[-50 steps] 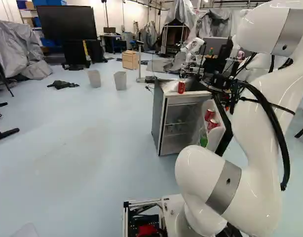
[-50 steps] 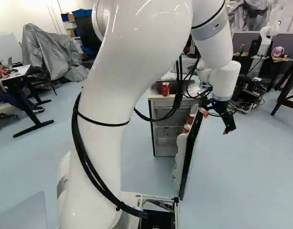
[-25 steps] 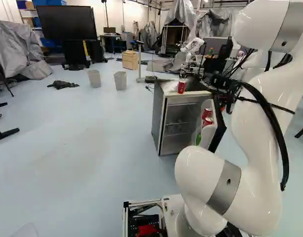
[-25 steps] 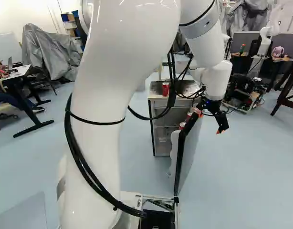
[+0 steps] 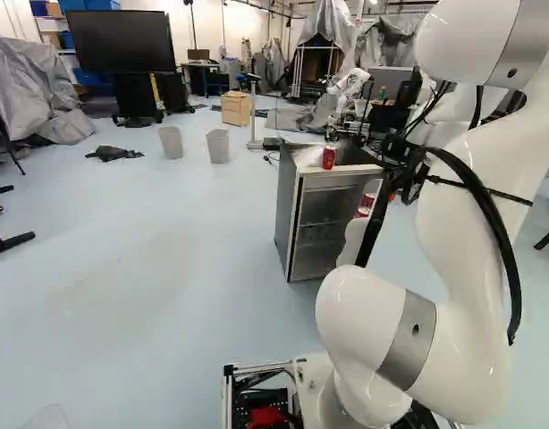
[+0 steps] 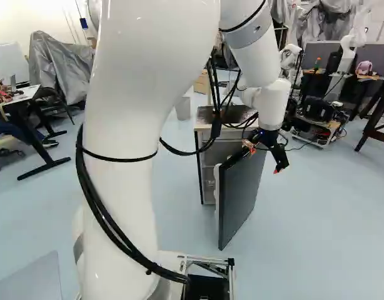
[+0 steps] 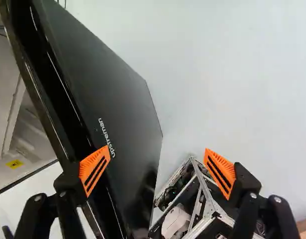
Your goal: Grab a drink from the fridge
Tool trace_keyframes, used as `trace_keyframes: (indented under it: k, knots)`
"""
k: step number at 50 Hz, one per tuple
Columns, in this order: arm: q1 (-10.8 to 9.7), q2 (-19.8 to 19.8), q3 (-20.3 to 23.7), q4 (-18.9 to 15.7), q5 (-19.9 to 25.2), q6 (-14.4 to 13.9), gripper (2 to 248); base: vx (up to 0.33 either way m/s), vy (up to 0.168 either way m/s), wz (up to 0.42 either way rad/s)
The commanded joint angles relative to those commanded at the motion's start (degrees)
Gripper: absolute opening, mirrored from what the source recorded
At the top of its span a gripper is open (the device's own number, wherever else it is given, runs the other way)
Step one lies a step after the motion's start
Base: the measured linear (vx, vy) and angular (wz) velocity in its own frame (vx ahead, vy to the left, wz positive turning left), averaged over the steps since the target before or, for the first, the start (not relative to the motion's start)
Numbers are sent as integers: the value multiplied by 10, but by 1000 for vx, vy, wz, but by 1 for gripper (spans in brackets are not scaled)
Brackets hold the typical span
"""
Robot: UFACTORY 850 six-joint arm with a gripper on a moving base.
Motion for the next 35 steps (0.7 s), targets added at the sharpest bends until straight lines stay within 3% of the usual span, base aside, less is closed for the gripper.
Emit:
trace_keyframes:
  k: [35]
  knots:
    - [58, 28, 37, 0, 0, 0, 247, 0, 0, 0]
